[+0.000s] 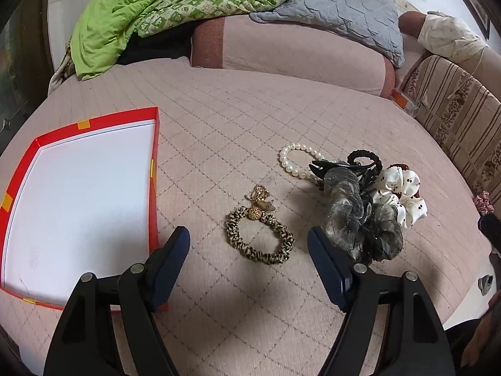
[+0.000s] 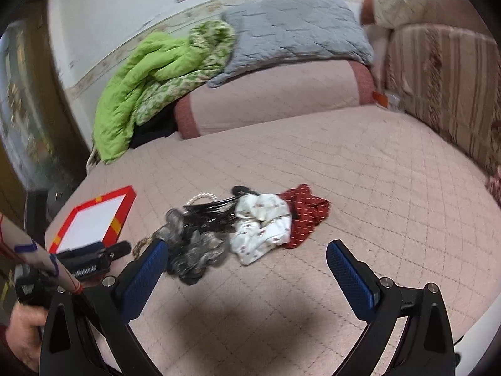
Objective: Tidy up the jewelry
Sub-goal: 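Grasp the grey sheer scrunchie with the left gripper while the right grasps the white scrunchie, then carry both scrunchies over the red-rimmed tray and open both grippers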
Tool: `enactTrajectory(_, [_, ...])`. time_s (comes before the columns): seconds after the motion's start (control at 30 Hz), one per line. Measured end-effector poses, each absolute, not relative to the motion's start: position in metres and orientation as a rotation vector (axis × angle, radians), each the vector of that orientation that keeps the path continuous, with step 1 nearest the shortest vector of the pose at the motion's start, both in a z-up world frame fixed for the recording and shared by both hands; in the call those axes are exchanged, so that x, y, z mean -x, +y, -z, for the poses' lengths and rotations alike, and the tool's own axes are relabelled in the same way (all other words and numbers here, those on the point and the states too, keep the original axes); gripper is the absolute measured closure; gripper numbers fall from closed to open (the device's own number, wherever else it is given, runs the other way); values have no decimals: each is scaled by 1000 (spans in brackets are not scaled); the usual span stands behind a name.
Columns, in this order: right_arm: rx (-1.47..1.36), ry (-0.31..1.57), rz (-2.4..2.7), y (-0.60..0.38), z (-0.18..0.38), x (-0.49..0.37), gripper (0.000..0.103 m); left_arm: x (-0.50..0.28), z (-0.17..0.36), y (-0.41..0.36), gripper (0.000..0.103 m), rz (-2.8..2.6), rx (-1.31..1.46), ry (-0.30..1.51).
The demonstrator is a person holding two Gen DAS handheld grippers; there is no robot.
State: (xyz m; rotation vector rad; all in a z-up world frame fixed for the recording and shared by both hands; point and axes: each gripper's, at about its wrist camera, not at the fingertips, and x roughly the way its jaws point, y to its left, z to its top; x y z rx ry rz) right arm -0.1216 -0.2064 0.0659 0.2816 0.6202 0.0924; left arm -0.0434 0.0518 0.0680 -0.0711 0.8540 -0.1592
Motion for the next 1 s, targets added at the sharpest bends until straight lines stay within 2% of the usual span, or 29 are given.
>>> enactTrajectory(0.2, [-417, 695, -11, -248, -50, 100, 9, 34, -65, 50, 26, 183, 68, 865])
enactTrajectory(0.27, [-472, 742, 6, -261, -39, 90, 19, 32, -65, 47, 26, 206, 73, 864])
enactTrajectory(0.33, [-524, 781, 24, -272, -30, 83, 23, 32, -66, 41, 26, 241, 75, 862])
enactTrajectory(0.6, [-498, 804, 16, -265, -26, 76, 23, 16, -61, 2, 26, 384, 103, 887])
enactTrajectory(0.63, [-488, 804, 9, -262, -26, 75, 23, 13, -59, -3, 30, 389, 95, 890])
enactTrajectory(0.7, [-477, 803, -2, -257, -27, 74, 23, 3, -52, -14, 47, 415, 81, 918])
enactTrajectory(0.77, [-471, 804, -12, -255, -26, 72, 23, -3, -43, -21, 71, 449, 95, 952])
enactTrajectory(0.87, [-464, 807, -22, -251, -26, 69, 23, -7, -40, -28, 83, 481, 92, 955])
enactTrajectory(0.93, [-464, 810, -35, -248, -25, 67, 24, -2, -45, -29, 86, 500, 78, 933])
enactTrajectory(1.0, [-460, 815, -46, -245, -24, 64, 32, 5, -54, -26, 87, 524, 71, 889])
